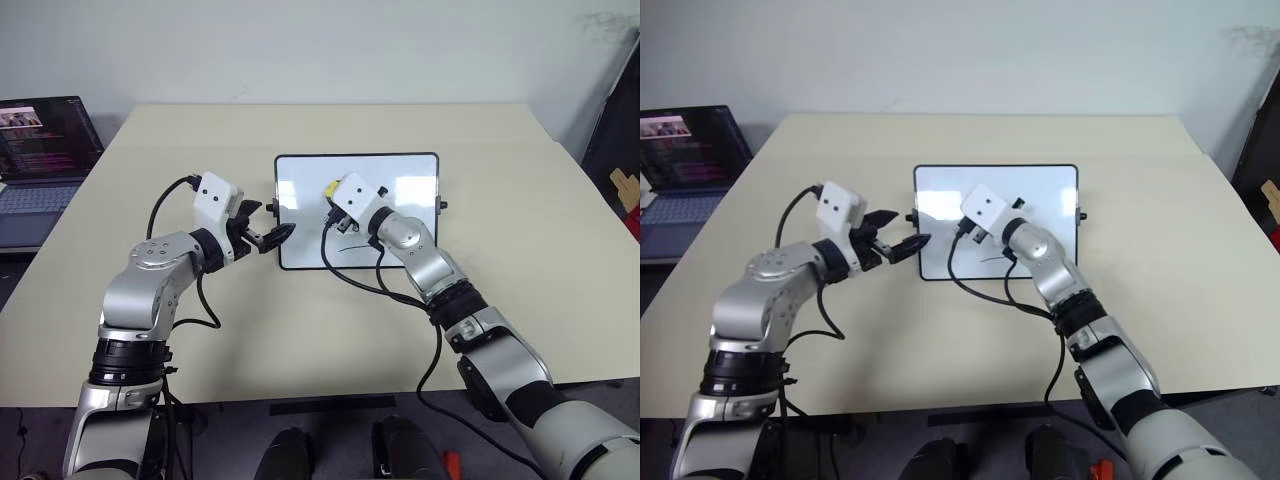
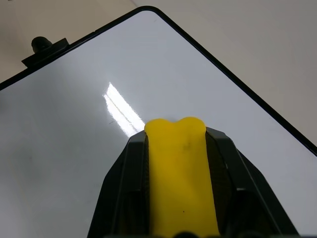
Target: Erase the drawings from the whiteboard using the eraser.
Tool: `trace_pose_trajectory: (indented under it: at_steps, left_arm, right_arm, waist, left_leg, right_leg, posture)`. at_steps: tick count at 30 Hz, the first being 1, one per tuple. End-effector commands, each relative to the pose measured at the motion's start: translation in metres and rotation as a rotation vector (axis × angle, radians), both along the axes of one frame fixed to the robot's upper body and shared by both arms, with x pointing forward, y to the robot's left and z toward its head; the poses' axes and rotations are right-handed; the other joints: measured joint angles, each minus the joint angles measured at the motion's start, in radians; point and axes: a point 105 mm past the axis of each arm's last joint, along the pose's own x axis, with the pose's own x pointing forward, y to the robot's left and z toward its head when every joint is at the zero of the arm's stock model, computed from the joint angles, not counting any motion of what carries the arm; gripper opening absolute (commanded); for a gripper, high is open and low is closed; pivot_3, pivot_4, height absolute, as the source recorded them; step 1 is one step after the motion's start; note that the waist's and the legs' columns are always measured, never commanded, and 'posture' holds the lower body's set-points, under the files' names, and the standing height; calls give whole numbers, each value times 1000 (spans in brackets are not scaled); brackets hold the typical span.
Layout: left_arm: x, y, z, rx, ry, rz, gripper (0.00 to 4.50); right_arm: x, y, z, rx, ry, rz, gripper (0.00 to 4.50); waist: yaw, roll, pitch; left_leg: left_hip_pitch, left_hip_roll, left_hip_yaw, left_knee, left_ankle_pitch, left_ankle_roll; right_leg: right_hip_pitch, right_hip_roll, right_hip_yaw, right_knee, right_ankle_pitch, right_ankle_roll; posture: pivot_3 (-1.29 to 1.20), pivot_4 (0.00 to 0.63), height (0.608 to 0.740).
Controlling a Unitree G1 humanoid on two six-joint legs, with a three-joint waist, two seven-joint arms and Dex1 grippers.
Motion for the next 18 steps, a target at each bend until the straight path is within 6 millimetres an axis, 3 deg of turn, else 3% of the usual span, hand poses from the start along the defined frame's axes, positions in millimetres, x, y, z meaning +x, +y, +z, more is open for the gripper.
trace_pose_trajectory:
  at_steps: [1, 11, 14, 18]
  left_arm:
    - [-3, -8, 16, 4, -64, -41, 4500]
    - [-2, -11, 17, 2, -64, -54, 4500]
    - [-2, -11, 17, -1, -61, -57, 4500]
    - [-5, -13, 16, 2, -58, -84, 4500]
  right_arm:
    - [8, -45, -10, 21, 48, -133, 1175]
    - [1, -85, -27, -9, 82, -221, 1175]
    - [-3, -77, -13, 52, 45, -185, 1175]
    - [-22, -50, 22, 235, -5, -35, 1174]
  waist:
    - [9, 0, 0]
    - [11, -1, 0]
    - [10, -1, 0]
    - [7, -1, 1]
  left_leg:
    - [0, 0, 0, 0, 0, 0]
    - [4, -2, -3, 1, -1, 3]
    - [10, -2, -3, 1, -1, 4]
    - [14, -1, -2, -1, -1, 4]
  right_leg:
    - [0, 0, 0, 0, 0, 0]
    - [5, 0, -1, 1, 1, 1]
    - [12, 0, -2, 0, 1, 1]
    - [15, 0, -1, -1, 0, 1]
  posture:
    - [0, 150, 740]
    - [0, 150, 740]
    - [0, 150, 740]
    - [0, 150, 740]
